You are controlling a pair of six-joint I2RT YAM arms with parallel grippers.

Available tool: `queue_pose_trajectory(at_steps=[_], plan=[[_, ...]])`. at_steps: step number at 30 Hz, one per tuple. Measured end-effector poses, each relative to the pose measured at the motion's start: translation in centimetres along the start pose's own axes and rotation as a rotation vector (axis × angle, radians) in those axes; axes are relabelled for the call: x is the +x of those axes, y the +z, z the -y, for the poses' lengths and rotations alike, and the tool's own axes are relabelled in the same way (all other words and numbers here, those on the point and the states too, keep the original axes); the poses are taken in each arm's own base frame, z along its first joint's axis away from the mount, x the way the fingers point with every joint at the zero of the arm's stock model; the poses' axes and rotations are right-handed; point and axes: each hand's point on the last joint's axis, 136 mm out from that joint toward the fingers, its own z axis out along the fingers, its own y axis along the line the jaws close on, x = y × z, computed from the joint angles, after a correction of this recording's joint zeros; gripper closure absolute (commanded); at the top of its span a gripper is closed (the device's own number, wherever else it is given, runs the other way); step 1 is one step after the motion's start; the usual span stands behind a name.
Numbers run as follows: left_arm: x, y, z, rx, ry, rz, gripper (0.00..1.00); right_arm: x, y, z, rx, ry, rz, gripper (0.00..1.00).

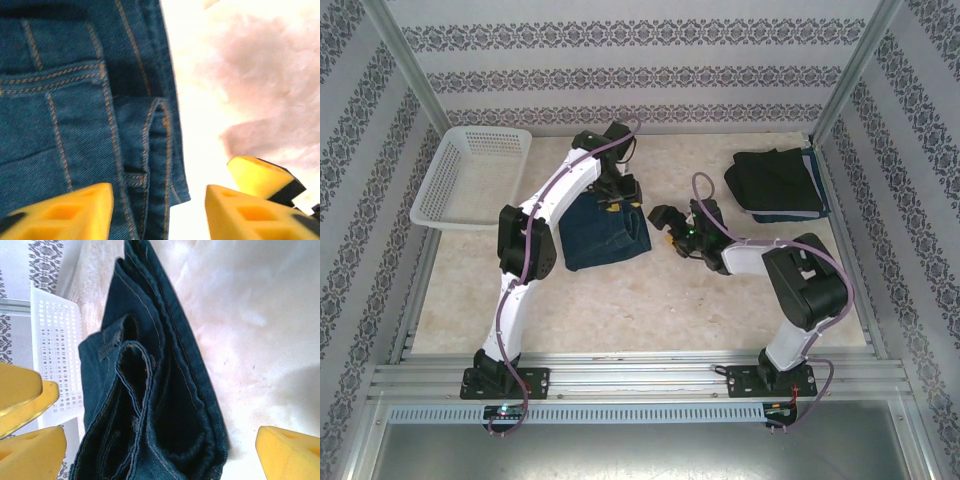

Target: Fold and stack the skirts

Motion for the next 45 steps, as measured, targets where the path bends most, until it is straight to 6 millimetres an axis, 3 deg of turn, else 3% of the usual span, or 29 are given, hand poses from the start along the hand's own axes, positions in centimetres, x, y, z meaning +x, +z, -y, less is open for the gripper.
queue_pose_trajectory(at_steps=[2,3,6,9,12,16,21,23,27,31,36,40,43,45], plan=[[-0.7,-0.3,0.3,0.012,0.004,0.032,0.14,-0.3,-0.7,-0.6,-0.004,-0.030,0.016,0.04],[-1.0,-0.6,0.3,0.009,0.003,0.050,0.01,-0.3,-1.1,-1.1,-0.012,-0.053,0.019,0.04],[-1.8,-2.2,-0.2,0.024,0.015,0.111,0.00,0.6,-1.8,-2.1,-0.009,-0.128,0.003,0.08],[-3.6,-4.2,-1.8,0.053,-0.004,0.172,0.00,2.8,-1.6,-2.8,0.034,-0.188,-0.063,0.23],[-6.4,-4.6,-4.6,0.069,-0.054,0.224,0.00,5.0,-1.3,-3.8,0.064,-0.180,-0.135,0.20],[-9.2,-1.9,-9.0,0.043,-0.118,0.226,0.00,7.2,-0.2,-4.5,0.044,-0.133,-0.246,0.14],[-8.5,3.2,-11.0,0.007,-0.146,0.141,0.00,8.8,2.4,-4.3,0.049,-0.090,-0.340,0.15],[-7.7,4.4,-11.4,-0.006,-0.150,0.114,0.00,9.4,3.4,-4.4,0.063,-0.088,-0.356,0.27],[-6.7,5.4,-12.1,-0.011,-0.158,0.102,0.00,9.3,4.6,-4.2,0.079,-0.095,-0.337,0.63],[-4.4,4.5,-12.6,0.006,-0.189,0.110,0.00,7.2,5.1,-2.7,0.094,-0.133,-0.333,0.79],[0.7,2.8,-12.6,0.068,-0.261,0.083,0.00,1.9,4.8,-2.9,0.067,-0.385,-0.372,0.81],[2.8,-1.7,-10.8,0.125,-0.246,0.146,0.00,-2.5,5.2,-3.8,0.030,-0.560,-0.442,0.75],[2.6,-5.4,-8.8,0.178,-0.188,0.231,0.00,-5.1,6.2,-3.9,0.037,-0.659,-0.472,0.61],[2.3,-6.9,-7.9,0.200,-0.148,0.267,0.00,-6.0,6.8,-3.8,0.053,-0.697,-0.472,0.59]])
